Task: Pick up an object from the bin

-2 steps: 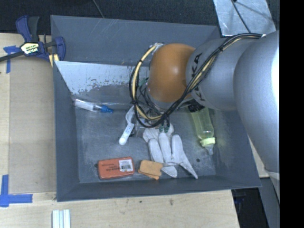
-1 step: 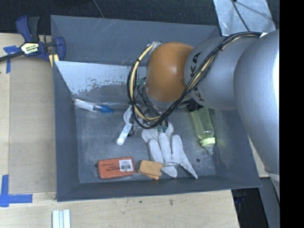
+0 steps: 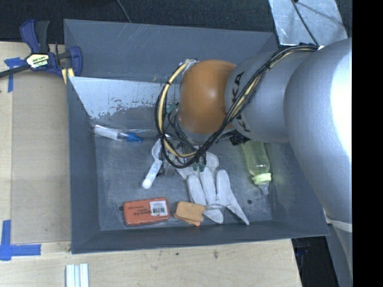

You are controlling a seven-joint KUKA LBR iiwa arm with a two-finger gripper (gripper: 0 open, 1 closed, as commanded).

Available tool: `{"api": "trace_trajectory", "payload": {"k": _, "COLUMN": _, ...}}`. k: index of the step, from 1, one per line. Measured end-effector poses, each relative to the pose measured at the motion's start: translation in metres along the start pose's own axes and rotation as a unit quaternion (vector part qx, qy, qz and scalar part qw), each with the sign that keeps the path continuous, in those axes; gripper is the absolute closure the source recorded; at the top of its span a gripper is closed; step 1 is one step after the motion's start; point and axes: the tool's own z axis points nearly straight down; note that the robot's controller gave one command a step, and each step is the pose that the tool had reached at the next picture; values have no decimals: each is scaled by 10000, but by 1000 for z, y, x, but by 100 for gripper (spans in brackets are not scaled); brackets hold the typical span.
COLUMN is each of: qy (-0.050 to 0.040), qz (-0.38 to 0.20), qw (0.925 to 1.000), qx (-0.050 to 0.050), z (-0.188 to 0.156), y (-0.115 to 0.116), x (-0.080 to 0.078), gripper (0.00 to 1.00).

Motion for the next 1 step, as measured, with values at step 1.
{"api": "trace_trajectory", "payload": {"k": 1, "qy": -27, "qz": 111, "qw": 9999, "qx": -4, "z": -182, "y": -9, "x": 0, "gripper": 100}}
